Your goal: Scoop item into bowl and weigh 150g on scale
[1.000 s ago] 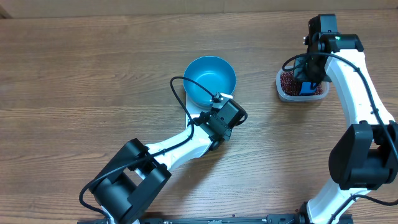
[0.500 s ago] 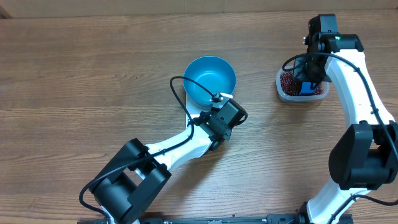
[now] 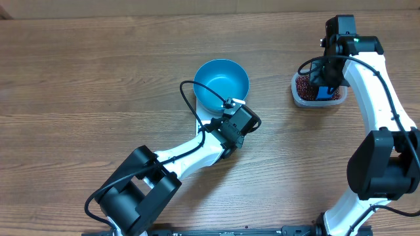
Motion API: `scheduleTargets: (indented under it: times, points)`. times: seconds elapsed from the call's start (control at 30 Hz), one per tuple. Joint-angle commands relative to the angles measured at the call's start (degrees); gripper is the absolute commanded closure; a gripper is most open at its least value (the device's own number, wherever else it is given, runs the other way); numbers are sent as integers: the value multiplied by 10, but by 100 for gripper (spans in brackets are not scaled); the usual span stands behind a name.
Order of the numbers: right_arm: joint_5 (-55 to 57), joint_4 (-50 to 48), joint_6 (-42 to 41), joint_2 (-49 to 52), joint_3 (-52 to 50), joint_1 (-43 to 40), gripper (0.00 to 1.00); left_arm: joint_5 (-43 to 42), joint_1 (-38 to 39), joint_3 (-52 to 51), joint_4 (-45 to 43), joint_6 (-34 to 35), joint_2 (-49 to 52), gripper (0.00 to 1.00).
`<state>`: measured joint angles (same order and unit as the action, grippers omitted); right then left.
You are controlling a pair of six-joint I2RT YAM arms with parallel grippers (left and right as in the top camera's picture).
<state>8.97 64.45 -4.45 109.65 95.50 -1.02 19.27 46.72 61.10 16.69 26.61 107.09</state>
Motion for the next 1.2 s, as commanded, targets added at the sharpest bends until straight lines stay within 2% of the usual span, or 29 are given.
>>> scheduleTargets:
  times: [0.0, 1.17]
  points:
    - [15, -3, 0, 8, -14, -3, 95, 10, -6, -6, 3, -9, 17, 96]
    - [15, -5, 0, 8, -14, -3, 95, 23, -6, -6, 5, -9, 17, 96]
